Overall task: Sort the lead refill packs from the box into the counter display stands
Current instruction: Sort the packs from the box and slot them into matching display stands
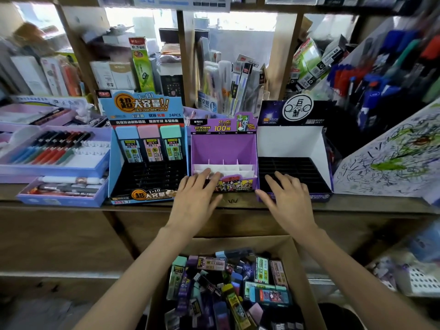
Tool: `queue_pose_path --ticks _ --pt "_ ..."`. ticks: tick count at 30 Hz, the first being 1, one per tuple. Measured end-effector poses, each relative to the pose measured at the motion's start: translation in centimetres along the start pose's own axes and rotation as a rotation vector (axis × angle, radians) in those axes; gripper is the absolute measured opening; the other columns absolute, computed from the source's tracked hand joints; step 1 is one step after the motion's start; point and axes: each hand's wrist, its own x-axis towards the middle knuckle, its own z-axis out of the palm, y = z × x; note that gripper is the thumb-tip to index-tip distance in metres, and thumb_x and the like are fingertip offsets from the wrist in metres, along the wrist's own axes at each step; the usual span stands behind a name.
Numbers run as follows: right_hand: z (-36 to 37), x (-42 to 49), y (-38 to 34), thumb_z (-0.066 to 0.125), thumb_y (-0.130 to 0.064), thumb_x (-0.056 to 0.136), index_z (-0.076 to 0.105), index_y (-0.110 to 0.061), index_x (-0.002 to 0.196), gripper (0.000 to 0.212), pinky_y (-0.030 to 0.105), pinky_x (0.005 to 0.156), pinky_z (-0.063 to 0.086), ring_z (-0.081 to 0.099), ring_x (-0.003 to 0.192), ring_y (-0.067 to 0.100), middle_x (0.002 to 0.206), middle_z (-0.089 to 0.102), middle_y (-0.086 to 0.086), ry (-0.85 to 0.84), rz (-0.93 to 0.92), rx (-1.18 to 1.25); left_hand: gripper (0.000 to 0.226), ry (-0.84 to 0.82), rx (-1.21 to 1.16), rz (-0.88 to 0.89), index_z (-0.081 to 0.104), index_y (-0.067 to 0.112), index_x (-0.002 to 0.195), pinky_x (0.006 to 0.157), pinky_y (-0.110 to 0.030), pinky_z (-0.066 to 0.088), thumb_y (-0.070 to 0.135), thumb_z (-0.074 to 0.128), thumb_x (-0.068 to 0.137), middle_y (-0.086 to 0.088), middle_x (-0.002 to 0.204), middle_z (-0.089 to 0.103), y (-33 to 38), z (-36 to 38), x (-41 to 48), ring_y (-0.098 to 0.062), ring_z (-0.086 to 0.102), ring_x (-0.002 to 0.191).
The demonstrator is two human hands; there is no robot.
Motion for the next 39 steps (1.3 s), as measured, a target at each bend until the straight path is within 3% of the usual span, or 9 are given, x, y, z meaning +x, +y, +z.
queue_pose_path --ticks 4,7,12,16,23,29,33,36,39 --pt "-0.8 -1.0 -0.1 0.053 -0.036 0.094 0.061 -0.007 0.122 0.041 0.044 0.102 0.035 0.044 0.127 0.032 0.133 0.053 0.015 0.128 -0.110 0.162 0.041 0.105 -0.080 0.057 0.048 0.015 0.134 0.110 -0.044 0.028 0.025 0.052 0.094 -0.010 0.137 0.048 0.6 -0.7 -1.8 -0.028 0.044 0.128" --pt "-0.8 -3.7 -0.2 0.046 -0.025 0.094 0.064 -0.007 0.108 0.029 0.032 0.090 0.040 0.054 0.106 0.022 0.113 0.062 0.009 0.250 -0.346 0.240 0.027 0.177 -0.182 0.177 0.059 0.013 0.114 0.088 -0.031 0.039 0.022 0.046 0.092 -0.004 0.111 0.060 0.5 0.2 -5.6 -0.021 0.056 0.100" --pt "3.1 -9.7 0.3 0.045 -0.031 0.096 0.061 -0.019 0.104 0.021 0.018 0.056 0.043 0.060 0.069 0.009 0.082 0.064 -0.007 -0.425 -0.194 0.270 0.026 -0.241 -0.375 -0.053 0.057 0.017 0.117 0.078 -0.028 0.044 0.021 0.057 0.091 0.000 0.109 0.055 0.1 6.4 -12.6 -0.019 0.059 0.097" --pt "8.6 -14.1 1.7 0.048 -0.038 0.095 0.054 -0.021 0.122 0.032 0.034 0.079 0.050 0.061 0.100 0.021 0.114 0.064 0.004 -0.853 0.077 0.274 0.034 -0.472 -0.538 -0.467 0.051 0.013 0.124 0.094 -0.030 0.040 0.022 0.057 0.092 -0.009 0.125 0.047 -0.1 11.2 -17.3 -0.026 0.049 0.117" --pt "13.0 -18.7 2.2 0.046 -0.044 0.094 0.021 -0.021 0.148 0.064 0.036 0.112 0.024 0.017 0.140 0.025 0.151 0.024 0.003 -0.870 0.134 0.254 0.073 -0.538 -0.620 -0.715 0.020 0.017 0.149 0.111 -0.040 0.025 0.043 0.056 0.090 -0.014 0.154 0.014 2.2 13.8 -19.4 -0.031 0.016 0.142" --pt "13.8 -18.2 1.2 0.049 -0.048 0.091 0.030 -0.024 0.141 0.059 0.037 0.101 0.031 0.032 0.126 0.025 0.134 0.040 0.004 -0.774 0.131 0.059 0.073 -0.626 -0.425 -0.611 0.012 0.023 0.151 0.115 -0.043 0.012 0.055 0.042 0.092 -0.009 0.158 0.005 3.8 15.3 -18.6 -0.028 0.003 0.145" --pt "13.7 -15.9 1.4 0.059 -0.046 0.085 0.047 -0.022 0.127 0.050 0.036 0.096 0.030 0.036 0.123 0.024 0.127 0.045 0.004 -0.851 0.148 0.129 0.051 -0.485 -0.426 -0.620 0.043 0.021 0.136 0.104 -0.041 0.034 0.048 0.046 0.093 -0.011 0.139 0.040 3.5 15.4 -18.0 -0.030 0.035 0.128" --pt "13.6 -15.3 1.5 0.065 -0.037 0.084 0.055 -0.018 0.117 0.040 0.030 0.084 0.037 0.049 0.108 0.020 0.118 0.048 0.003 -0.938 0.180 0.310 0.042 -0.334 -0.421 -0.773 0.053 0.013 0.120 0.093 -0.040 0.042 0.043 0.054 0.091 -0.015 0.123 0.049 2.7 15.2 -17.2 -0.031 0.046 0.113" --pt "13.5 -15.3 1.5 0.067 -0.031 0.084 0.061 -0.013 0.112 0.033 0.027 0.074 0.041 0.055 0.095 0.015 0.108 0.057 0.002 -0.889 0.248 0.427 0.066 -0.327 -0.415 -0.991 0.046 0.002 0.122 0.097 -0.043 0.036 0.051 0.063 0.082 -0.023 0.126 0.045 2.0 15.3 -16.6 -0.038 0.042 0.118"
